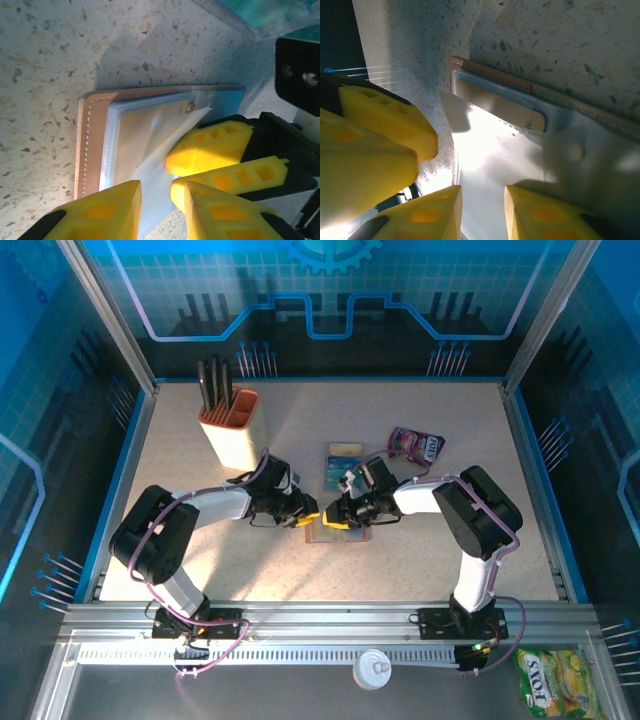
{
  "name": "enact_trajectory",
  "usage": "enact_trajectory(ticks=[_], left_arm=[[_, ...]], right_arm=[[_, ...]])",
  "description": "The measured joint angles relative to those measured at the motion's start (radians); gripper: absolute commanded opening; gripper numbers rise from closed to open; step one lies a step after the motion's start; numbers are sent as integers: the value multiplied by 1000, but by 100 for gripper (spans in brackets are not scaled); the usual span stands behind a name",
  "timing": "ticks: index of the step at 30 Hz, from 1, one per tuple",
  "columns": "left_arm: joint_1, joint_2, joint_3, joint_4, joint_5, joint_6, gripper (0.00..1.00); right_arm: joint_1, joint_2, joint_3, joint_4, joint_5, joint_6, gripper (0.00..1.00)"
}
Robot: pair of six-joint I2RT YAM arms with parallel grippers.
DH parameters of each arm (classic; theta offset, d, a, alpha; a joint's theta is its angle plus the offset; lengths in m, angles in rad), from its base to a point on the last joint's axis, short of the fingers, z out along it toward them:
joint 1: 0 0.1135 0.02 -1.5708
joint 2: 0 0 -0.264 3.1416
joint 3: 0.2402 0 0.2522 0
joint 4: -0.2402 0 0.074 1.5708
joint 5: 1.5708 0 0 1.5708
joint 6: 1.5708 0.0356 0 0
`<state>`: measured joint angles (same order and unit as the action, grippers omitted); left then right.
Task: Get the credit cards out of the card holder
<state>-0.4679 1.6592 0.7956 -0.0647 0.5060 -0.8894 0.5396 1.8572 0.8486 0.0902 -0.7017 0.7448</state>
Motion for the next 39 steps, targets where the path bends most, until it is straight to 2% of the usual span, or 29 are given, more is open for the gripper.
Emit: enact_trajectory(ticks=[28,39], left_arm=[[-6,44,0,45,0,-3,36],[-10,44,-3,71,20,-22,22]], right_arm=[[-4,0,-10,20,-10,8,30],[-5,0,-11,22,-11,12,30]])
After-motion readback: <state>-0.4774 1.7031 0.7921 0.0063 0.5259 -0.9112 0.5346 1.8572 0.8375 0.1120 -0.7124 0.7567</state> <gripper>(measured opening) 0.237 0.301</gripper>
